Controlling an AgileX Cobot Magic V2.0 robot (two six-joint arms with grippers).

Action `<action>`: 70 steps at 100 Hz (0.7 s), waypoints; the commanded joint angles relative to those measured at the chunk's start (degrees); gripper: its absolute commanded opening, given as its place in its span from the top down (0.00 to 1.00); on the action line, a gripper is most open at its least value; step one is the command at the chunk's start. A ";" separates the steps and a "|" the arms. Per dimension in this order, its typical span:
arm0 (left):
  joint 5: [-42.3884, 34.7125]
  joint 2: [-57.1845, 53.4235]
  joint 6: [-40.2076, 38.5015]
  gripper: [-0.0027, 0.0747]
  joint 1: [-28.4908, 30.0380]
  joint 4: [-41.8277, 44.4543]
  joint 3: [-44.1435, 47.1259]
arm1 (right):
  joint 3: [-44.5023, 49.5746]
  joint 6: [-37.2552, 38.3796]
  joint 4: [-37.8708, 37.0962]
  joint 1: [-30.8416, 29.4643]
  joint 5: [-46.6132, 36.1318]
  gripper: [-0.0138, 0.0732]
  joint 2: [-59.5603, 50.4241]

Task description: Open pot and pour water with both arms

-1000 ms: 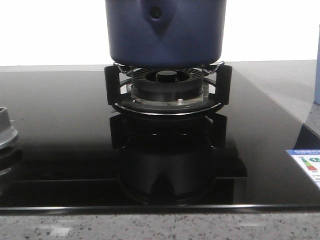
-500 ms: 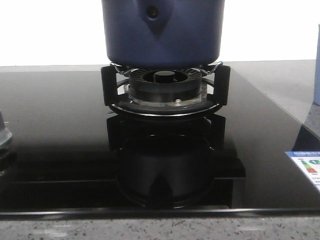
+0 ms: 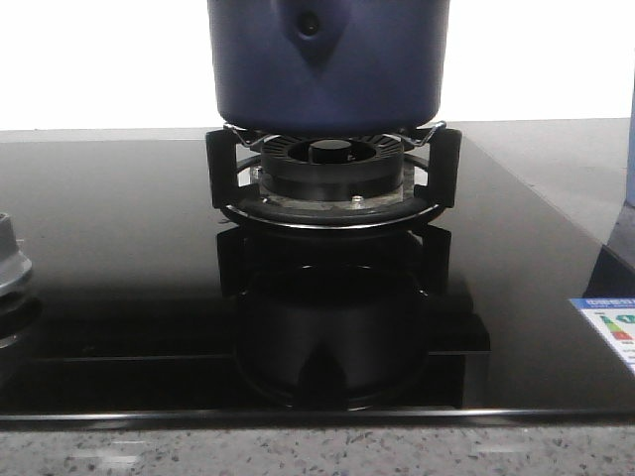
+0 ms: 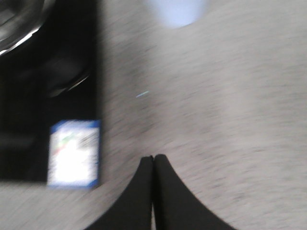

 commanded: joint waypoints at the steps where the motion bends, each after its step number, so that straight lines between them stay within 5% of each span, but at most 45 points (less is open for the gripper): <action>1: 3.94 4.20 10.94 0.97 -1.92 -12.03 -4.99 | -4.43 -5.12 8.48 1.20 1.85 0.92 1.98; 21: 14.48 12.30 28.96 0.97 -2.28 -33.98 -10.95 | -6.43 -13.65 27.95 1.28 4.98 0.92 4.29; 37: 16.74 16.87 32.70 0.97 -2.28 -38.28 -14.54 | -6.43 -21.62 40.59 1.28 1.91 0.92 5.44; 57: 16.06 19.66 41.81 0.94 -2.28 -38.40 -16.33 | -6.43 -33.42 39.60 1.28 -9.39 0.92 5.07; 70: 15.01 20.60 47.72 0.79 -2.28 -38.68 -16.33 | -6.43 -33.43 37.46 1.28 -14.68 0.92 5.07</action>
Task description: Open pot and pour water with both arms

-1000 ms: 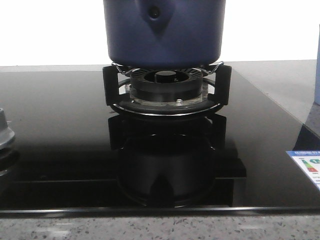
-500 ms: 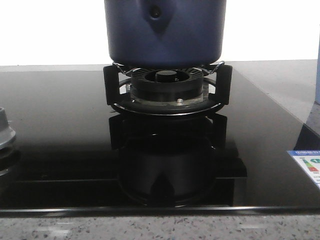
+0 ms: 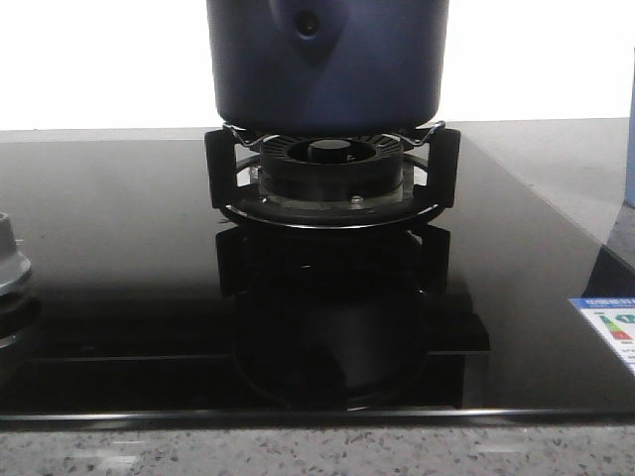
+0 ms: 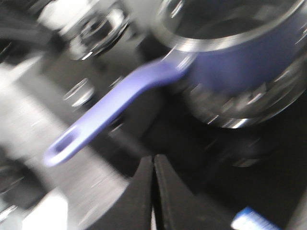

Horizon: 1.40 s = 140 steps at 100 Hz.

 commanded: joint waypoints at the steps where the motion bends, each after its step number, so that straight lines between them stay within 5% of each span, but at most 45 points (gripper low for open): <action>1: -0.60 -0.06 4.62 0.78 -0.36 -4.87 -1.91 | -1.77 -1.76 1.48 0.20 -6.75 0.92 0.05; 18: -6.48 1.08 5.83 0.44 -0.36 -7.04 -1.91 | -1.77 -2.32 1.39 0.20 -12.25 0.81 0.05; 37: -9.73 2.90 8.73 0.42 -0.36 -8.90 -1.99 | -1.77 -7.28 1.39 0.20 -12.51 0.31 0.05; 47: -9.95 4.63 13.67 0.41 -0.36 -11.90 -1.99 | -1.77 -8.86 1.39 0.20 -13.56 0.18 0.05; 67: -9.23 10.31 17.20 0.29 -0.36 -16.44 -5.59 | -1.89 -11.84 1.35 0.20 -17.15 0.17 -2.68; 85: -6.95 16.24 17.20 0.29 -2.14 -15.77 -13.66 | -1.89 -20.13 1.35 0.20 -25.48 0.17 -8.89; 112: -7.43 25.30 17.20 0.24 -6.17 -13.02 -22.55 | -1.89 -20.10 1.26 0.20 -37.24 0.17 -15.82; 140: -11.19 26.94 17.20 0.20 -6.17 -13.27 -24.29 | -1.89 -20.10 1.26 0.20 -38.43 0.17 -17.45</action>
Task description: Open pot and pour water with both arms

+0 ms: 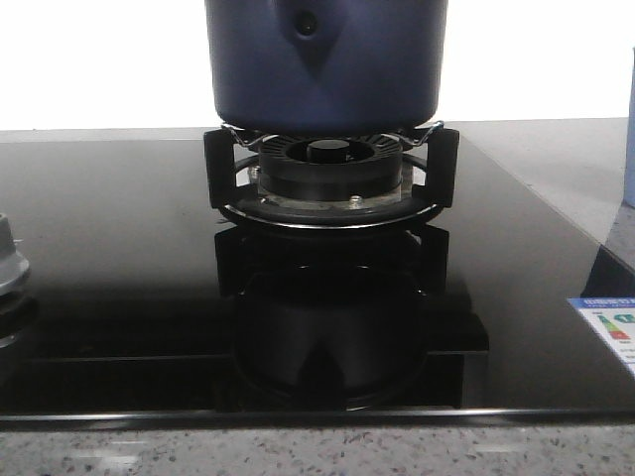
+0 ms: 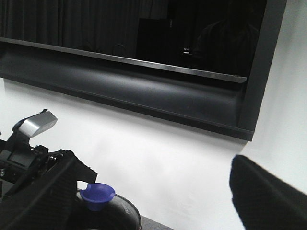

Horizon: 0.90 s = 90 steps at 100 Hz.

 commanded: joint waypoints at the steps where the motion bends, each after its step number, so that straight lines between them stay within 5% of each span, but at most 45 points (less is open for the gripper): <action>1: -0.48 -1.88 0.14 0.20 -0.43 -3.64 -2.23 | -1.61 -0.74 1.58 0.20 -3.77 0.17 0.62; 28: -7.12 -1.85 0.64 0.13 -0.43 -3.64 -2.23 | -1.61 -0.74 1.58 0.20 -3.87 0.17 0.62; 90: -6.82 2.32 0.64 0.14 -1.03 -7.37 -2.23 | -1.51 -0.74 2.35 0.20 -2.31 0.17 0.62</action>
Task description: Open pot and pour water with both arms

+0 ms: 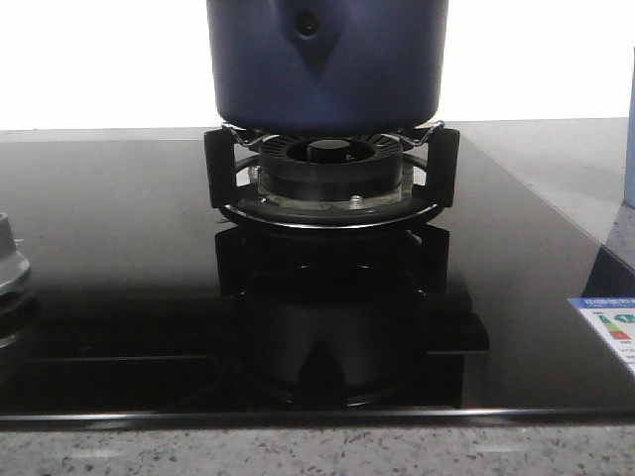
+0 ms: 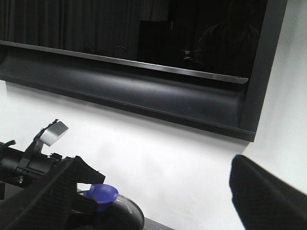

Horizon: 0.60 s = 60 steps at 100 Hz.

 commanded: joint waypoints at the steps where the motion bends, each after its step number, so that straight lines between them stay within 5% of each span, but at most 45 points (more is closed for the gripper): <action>1: 0.99 -1.07 0.11 0.14 -0.46 -3.66 -1.80 | -1.51 -0.64 1.62 0.20 -2.44 0.17 0.62; 60: 1.05 0.45 4.72 0.14 -4.82 -8.81 -1.80 | -1.41 -0.64 1.62 0.20 -2.31 0.17 0.62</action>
